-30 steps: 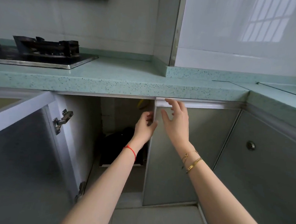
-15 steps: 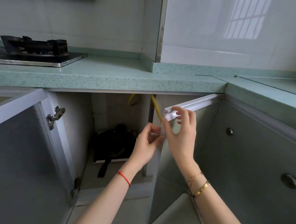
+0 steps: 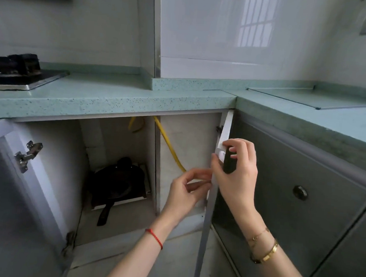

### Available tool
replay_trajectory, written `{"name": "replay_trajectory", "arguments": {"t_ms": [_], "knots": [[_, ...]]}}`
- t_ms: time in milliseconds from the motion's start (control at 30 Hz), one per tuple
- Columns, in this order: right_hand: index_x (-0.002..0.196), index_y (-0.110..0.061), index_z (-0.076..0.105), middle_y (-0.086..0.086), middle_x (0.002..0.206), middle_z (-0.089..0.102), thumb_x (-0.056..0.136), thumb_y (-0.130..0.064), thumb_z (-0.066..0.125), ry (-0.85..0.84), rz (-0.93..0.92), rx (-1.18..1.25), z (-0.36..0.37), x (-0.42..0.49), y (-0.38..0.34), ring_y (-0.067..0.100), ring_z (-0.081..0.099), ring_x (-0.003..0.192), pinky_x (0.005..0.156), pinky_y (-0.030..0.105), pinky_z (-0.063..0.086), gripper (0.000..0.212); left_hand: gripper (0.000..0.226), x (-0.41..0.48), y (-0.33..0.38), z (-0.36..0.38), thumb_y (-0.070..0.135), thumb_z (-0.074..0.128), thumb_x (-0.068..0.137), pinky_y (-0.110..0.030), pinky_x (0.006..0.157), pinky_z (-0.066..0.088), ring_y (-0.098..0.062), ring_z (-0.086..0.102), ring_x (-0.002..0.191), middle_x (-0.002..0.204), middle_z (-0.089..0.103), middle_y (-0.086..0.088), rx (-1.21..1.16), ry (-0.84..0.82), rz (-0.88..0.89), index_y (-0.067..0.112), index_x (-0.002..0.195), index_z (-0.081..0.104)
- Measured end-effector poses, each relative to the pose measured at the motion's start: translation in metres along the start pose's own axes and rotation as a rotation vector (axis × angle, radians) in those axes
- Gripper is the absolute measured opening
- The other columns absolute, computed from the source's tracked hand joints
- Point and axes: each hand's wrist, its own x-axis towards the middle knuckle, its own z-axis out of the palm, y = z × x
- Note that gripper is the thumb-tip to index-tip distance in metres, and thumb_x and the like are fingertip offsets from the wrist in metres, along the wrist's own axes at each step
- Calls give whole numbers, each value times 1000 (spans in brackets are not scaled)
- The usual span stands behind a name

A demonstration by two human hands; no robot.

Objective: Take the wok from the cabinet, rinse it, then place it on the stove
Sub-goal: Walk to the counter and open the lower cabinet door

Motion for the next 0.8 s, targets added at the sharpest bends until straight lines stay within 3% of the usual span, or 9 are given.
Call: {"name": "replay_trajectory", "arguments": {"t_ms": [167, 267, 367, 500, 633, 800], "knots": [[116, -11, 59, -9, 109, 56, 84, -9, 71, 86, 23, -85, -44, -6, 17, 17, 58, 102, 85, 28, 51, 35, 35, -1, 5, 45, 12, 66, 89, -16, 85, 54, -5, 67, 108, 110, 73, 16, 1, -135, -15, 42, 107, 68], [115, -12, 60, -10, 108, 57, 85, -9, 72, 117, 50, -145, -70, -5, 28, 19, 61, 103, 85, 34, 55, 32, 36, 2, 4, 73, 10, 65, 90, -21, 91, 54, -4, 65, 112, 117, 70, 15, 3, -216, -22, 36, 114, 67], [113, -14, 61, -10, 104, 59, 86, -10, 72, 145, 59, -185, -86, -2, 36, 18, 63, 101, 84, 28, 54, 29, 41, 6, 0, 92, 5, 63, 90, -31, 101, 51, -3, 61, 118, 127, 66, 12, -7, -259, -23, 23, 128, 62], [112, -11, 62, 1, 105, 61, 88, -6, 69, 175, 48, -274, -107, 4, 49, 19, 62, 97, 82, 32, 55, 25, 50, 10, -3, 122, -1, 61, 89, -39, 107, 46, -9, 55, 127, 137, 59, 6, -25, -303, -33, 17, 135, 55], [115, -8, 65, 9, 103, 57, 91, -8, 67, 194, 51, -431, -123, 7, 60, 23, 61, 90, 73, 41, 55, 24, 55, 14, -2, 150, -6, 59, 88, -41, 109, 44, -14, 54, 128, 140, 56, -3, -41, -325, -29, 12, 139, 50], [124, -12, 65, 11, 96, 68, 94, -13, 64, 186, 104, -592, -137, 8, 62, 28, 66, 87, 70, 45, 56, 30, 56, 17, 1, 176, -7, 59, 89, -37, 112, 40, -21, 50, 131, 143, 48, -14, -38, -323, -32, 4, 142, 44]]}}
